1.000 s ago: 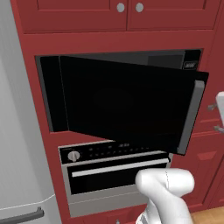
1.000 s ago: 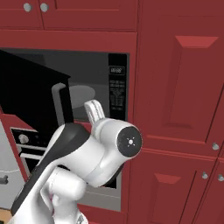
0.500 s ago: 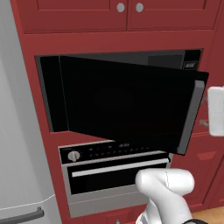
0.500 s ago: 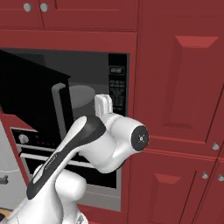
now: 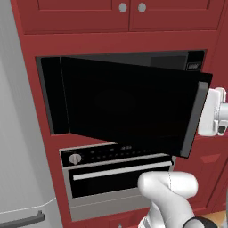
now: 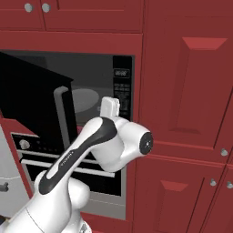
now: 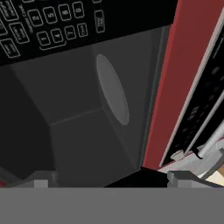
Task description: Place the sponge inside the microwave to prepare for sanitizing.
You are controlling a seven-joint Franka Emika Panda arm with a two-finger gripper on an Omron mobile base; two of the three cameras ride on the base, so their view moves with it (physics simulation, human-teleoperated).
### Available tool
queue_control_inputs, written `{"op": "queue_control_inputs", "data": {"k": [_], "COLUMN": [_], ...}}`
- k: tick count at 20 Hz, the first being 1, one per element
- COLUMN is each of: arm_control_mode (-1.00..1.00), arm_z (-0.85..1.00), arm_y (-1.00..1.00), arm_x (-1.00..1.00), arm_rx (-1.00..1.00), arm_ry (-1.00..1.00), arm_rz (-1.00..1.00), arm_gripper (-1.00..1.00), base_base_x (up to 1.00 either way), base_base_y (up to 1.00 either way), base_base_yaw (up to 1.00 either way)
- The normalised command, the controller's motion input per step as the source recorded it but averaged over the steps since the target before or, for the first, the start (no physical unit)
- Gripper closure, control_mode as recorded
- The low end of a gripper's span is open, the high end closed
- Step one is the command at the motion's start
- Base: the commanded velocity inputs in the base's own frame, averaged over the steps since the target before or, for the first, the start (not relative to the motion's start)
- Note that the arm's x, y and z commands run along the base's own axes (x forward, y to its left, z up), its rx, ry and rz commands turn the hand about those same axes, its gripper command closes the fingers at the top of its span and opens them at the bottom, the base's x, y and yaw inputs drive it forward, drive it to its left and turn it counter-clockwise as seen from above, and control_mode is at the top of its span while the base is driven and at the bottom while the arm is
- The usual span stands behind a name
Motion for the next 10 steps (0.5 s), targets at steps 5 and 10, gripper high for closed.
{"op": "queue_control_inputs", "data": {"k": [5, 10], "arm_control_mode": [-1.00, -1.00], "arm_z": [-0.08, -0.03], "arm_y": [0.10, 0.13], "arm_x": [0.23, 0.08], "arm_rx": [0.11, 0.01], "arm_ry": [0.00, 0.00], "arm_rz": [0.09, 0.17], "arm_gripper": [-1.00, -1.00], "base_base_x": [0.00, 0.00], "base_base_y": [0.00, 0.00], "base_base_yaw": [0.00, 0.00]}}
